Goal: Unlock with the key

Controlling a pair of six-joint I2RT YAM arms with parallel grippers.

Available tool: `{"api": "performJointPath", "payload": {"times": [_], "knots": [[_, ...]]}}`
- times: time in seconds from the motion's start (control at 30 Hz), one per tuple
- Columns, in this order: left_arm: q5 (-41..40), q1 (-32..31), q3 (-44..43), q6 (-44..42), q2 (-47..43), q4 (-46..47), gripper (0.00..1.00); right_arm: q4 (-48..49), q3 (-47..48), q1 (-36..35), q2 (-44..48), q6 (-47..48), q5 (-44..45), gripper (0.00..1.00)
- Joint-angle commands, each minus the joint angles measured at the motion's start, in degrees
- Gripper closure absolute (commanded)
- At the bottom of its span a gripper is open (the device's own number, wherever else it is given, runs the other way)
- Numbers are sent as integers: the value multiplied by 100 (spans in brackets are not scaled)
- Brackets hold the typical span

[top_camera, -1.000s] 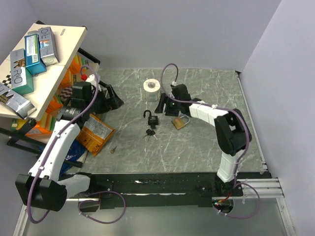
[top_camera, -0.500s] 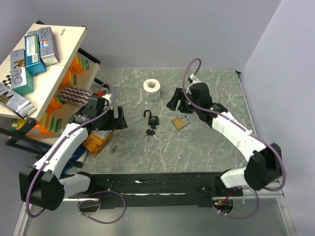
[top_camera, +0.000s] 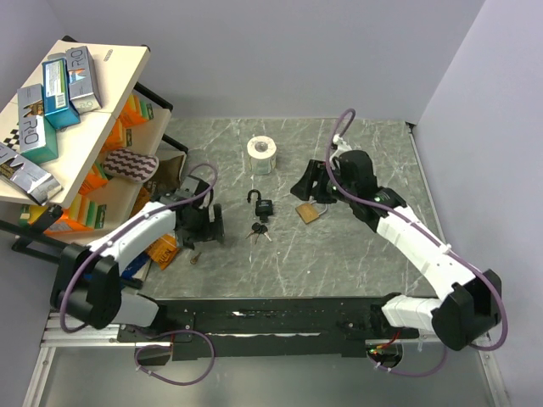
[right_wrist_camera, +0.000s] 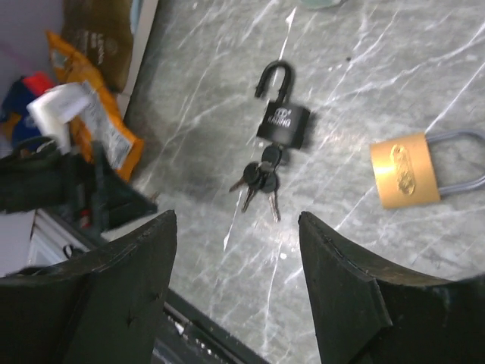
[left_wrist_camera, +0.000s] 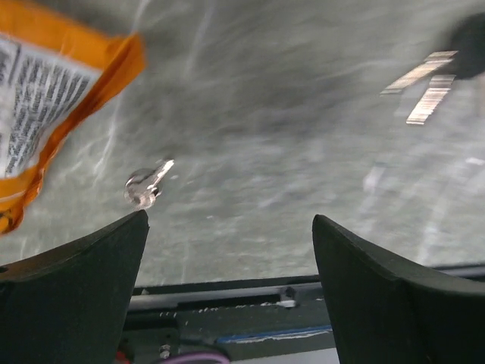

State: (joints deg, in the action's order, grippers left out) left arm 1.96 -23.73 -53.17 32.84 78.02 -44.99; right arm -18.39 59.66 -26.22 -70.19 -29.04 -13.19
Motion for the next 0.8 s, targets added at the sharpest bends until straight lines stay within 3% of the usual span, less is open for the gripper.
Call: {"api": "performJointPath", "payload": {"times": [0.0, 0.3, 0.4, 0.6, 0.77], "knots": [[-590, -9, 131, 548, 459, -308, 7, 231, -305, 11, 594, -155, -289, 29], [-504, 105, 509, 653, 969, 78, 8, 20, -367, 20, 1069, -76, 62, 31], [-380, 105, 614, 636, 1128, 175, 21, 46, -455, 20, 1209, -172, 115, 31], [-38, 87, 702, 811, 786, 244, 37, -85, -771, 11, 1684, -304, 413, 32], [288, -149, 650, 1031, 548, 623, 43, -226, -842, 11, 1878, -252, 475, 32]]}}
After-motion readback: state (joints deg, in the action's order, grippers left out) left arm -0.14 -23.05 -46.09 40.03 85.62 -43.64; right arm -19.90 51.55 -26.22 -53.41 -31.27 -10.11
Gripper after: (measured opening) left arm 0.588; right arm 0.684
